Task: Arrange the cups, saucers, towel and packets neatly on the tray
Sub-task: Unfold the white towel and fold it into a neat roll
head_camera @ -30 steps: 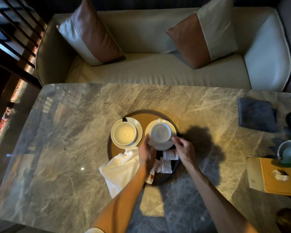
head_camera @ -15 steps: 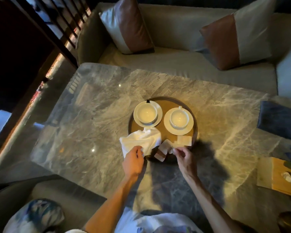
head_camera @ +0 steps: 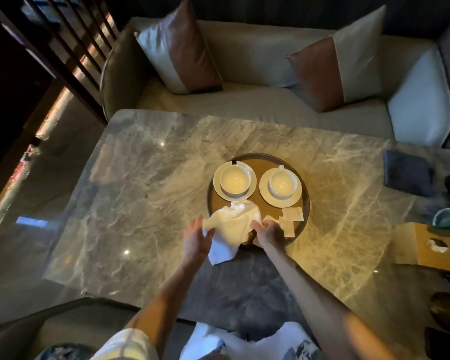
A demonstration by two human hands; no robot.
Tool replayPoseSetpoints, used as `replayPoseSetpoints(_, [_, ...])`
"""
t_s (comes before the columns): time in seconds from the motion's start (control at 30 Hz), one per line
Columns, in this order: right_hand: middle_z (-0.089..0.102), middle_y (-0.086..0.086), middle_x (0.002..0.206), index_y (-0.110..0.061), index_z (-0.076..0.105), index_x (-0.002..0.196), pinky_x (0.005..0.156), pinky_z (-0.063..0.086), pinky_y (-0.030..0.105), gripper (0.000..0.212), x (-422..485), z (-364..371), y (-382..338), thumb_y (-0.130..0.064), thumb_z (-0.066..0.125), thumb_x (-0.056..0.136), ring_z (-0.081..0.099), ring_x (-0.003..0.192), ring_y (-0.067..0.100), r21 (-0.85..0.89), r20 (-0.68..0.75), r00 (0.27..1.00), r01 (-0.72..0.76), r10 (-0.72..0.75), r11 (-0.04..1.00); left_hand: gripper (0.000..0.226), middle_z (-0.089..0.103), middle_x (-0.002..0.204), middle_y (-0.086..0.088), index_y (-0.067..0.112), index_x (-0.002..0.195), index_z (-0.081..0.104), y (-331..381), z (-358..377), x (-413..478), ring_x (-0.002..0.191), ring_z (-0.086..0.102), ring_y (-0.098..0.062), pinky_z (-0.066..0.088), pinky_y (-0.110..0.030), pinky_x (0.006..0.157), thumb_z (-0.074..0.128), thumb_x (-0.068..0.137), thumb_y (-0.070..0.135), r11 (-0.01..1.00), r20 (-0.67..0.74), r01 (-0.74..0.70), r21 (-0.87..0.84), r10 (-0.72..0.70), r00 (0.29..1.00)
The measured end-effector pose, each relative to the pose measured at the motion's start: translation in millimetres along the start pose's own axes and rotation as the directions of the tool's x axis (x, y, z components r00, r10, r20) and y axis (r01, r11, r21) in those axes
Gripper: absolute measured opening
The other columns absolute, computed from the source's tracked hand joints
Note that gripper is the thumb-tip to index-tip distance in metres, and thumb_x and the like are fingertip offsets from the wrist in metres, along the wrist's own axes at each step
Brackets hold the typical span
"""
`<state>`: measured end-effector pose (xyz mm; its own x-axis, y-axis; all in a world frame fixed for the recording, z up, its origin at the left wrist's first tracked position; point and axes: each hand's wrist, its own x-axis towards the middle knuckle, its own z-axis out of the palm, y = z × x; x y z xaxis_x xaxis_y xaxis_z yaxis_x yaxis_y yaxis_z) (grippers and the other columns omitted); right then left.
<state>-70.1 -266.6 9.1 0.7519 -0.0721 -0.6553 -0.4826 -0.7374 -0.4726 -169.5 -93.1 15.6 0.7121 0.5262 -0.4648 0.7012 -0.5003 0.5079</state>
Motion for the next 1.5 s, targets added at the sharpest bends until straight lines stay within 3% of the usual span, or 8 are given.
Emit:
replayPoseSetpoints(0.27, [0.065, 0.013, 0.116, -0.007, 0.065, 0.115, 0.063, 0.053, 0.028, 0.029, 10.3, 16.5, -6.1, -0.025, 0.065, 0.091, 0.059, 0.090, 0.023, 0.276, 0.010, 0.981, -0.188, 0.192, 0.943, 0.024, 0.070, 0.113, -0.018, 0.002, 0.112, 0.067, -4.7, -14.4, 28.1, 0.108, 0.062, -0.033, 0.049, -0.038, 0.089, 0.062, 0.092, 0.014, 0.999, 0.123, -0.043, -0.011, 0.044, 0.991])
replayPoseSetpoints(0.53, [0.070, 0.010, 0.083, -0.017, 0.069, 0.071, 0.073, 0.056, 0.031, 0.017, -5.1, -10.8, -2.5, -0.014, 0.067, 0.087, 0.067, 0.084, 0.023, 0.363, -0.002, 1.000, -0.003, 0.004, 0.932, 0.032, 0.061, 0.082, -0.013, -0.002, 0.092, 0.057, 10.9, -37.6, 5.4, 0.078, 0.051, -0.022, 0.040, -0.037, 0.069, 0.045, 0.088, 0.028, 0.947, 0.022, -0.182, -0.263, 0.195, 0.981])
replayPoseSetpoints(0.8, [0.074, 0.007, 0.099, -0.014, 0.076, 0.096, 0.084, 0.052, 0.035, 0.013, -28.9, -114.0, -8.9, -0.022, 0.068, 0.090, 0.067, 0.090, 0.019, 0.061, 0.135, 0.937, 0.318, -0.323, 0.946, 0.011, 0.060, 0.076, 0.015, 0.030, 0.095, 0.058, 111.9, -91.7, -17.8, 0.071, 0.056, 0.004, 0.042, -0.013, 0.065, 0.048, 0.101, 0.032, 0.811, -0.074, -0.519, -0.268, 0.520, 0.851])
replayPoseSetpoints(0.97, [0.043, -0.031, 0.138, -0.034, 0.054, 0.135, 0.111, 0.031, 0.021, 0.050, -72.8, -181.4, -65.2, -0.026, 0.071, 0.089, 0.033, 0.137, 0.000, 0.178, 0.140, 0.587, 0.777, -0.797, 0.604, 0.024, 0.060, 0.075, 0.013, 0.023, 0.083, 0.064, 217.8, -110.1, -52.9, 0.068, 0.052, 0.006, 0.042, -0.017, 0.070, 0.050, 0.099, 0.034, 0.729, -0.060, -0.641, -0.240, 0.648, 0.759])
replayPoseSetpoints(1.13, [0.071, -0.001, 0.086, -0.011, 0.072, 0.091, 0.075, 0.046, 0.022, 0.005, -112.9, -244.6, -106.2, -0.014, 0.070, 0.088, 0.056, 0.078, -0.002, 0.178, 0.045, 0.400, 0.898, -0.915, 0.402, 0.030, 0.061, 0.072, 0.011, 0.019, 0.082, 0.062, 283.7, -151.2, -93.0, 0.067, 0.052, -0.002, 0.045, -0.026, 0.073, 0.060, 0.091, 0.048, 0.683, -0.227, -0.709, -0.176, 0.672, 0.705])
replayPoseSetpoints(1.3, [0.063, -0.003, 0.080, -0.013, 0.066, 0.090, 0.065, 0.040, 0.014, 0.011, -140.1, -309.4, -118.8, -0.024, 0.067, 0.092, 0.050, 0.069, -0.004, 0.123, -0.058, 0.321, 0.942, -0.945, 0.312, 0.118, 0.069, 0.104, -0.013, 0.010, 0.107, 0.073, 317.6, -217.6, -125.3, 0.104, 0.064, -0.027, 0.047, -0.023, 0.073, 0.065, 0.025, 0.094, 0.763, 0.305, -0.627, 0.157, 0.567, 0.765])
replayPoseSetpoints(1.4, [0.062, -0.010, 0.080, -0.017, 0.064, 0.091, 0.066, 0.042, 0.012, 0.011, -150.5, -340.7, -121.8, -0.028, 0.068, 0.091, 0.053, 0.069, -0.008, 0.143, -0.148, 0.331, 0.940, -0.932, 0.311, 0.036, 0.061, 0.102, 0.016, 0.047, 0.090, 0.069, 328.3, -241.6, -138.2, 0.096, 0.060, -0.002, 0.041, -0.016, 0.078, 0.085, 0.059, 0.055, 0.810, 0.273, -0.586, -0.005, 0.565, 0.779])
replayPoseSetpoints(1.5, [0.062, -0.001, 0.085, -0.010, 0.062, 0.099, 0.066, 0.045, 0.020, 0.021, -150.9, -363.3, -121.0, -0.027, 0.071, 0.089, 0.056, 0.076, 0.006, 0.248, -0.230, 0.420, 0.898, -0.878, 0.364, 0.032, 0.070, 0.105, 0.001, 0.020, 0.111, 0.068, 344.5, -244.4, -132.6, 0.100, 0.066, -0.010, 0.053, -0.029, 0.090, 0.079, 0.081, 0.018, 0.686, 0.156, -0.661, -0.302, 0.720, 0.676])
